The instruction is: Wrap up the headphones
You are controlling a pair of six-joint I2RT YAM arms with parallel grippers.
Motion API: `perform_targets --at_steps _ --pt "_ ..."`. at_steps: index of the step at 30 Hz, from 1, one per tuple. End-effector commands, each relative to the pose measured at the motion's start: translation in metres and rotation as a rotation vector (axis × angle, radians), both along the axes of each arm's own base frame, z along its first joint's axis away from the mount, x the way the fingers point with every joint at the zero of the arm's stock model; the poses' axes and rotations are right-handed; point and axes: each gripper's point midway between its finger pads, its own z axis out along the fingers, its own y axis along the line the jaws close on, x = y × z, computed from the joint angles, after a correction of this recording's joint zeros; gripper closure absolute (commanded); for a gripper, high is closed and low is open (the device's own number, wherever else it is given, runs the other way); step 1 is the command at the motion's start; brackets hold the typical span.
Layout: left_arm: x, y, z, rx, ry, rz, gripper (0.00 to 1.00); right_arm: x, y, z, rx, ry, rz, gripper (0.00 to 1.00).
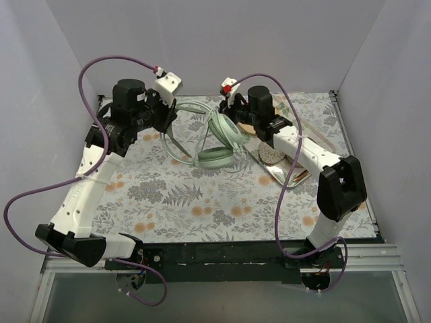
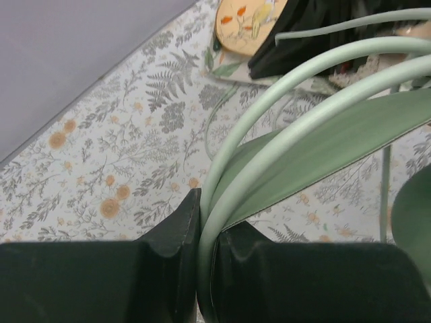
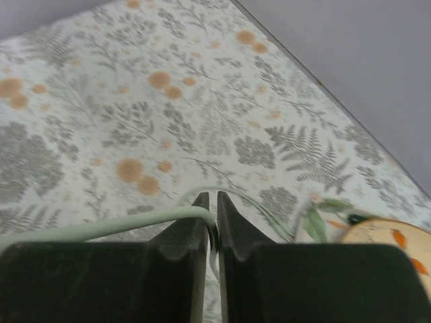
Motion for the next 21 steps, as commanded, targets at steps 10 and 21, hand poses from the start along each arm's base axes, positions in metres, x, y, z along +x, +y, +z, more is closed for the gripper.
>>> perform_targets --at_steps 10,21 --pt "-0.023 0.003 0.164 -0.375 -0.213 0.1 1.0 -0.022 0.086 -0.026 0.259 0.094 0.128 0.58" --pt "-0.015 0.043 0.249 -0.515 -0.47 0.316 1.0 -0.032 0.102 -0.129 0.266 0.32 0.063 0.53"
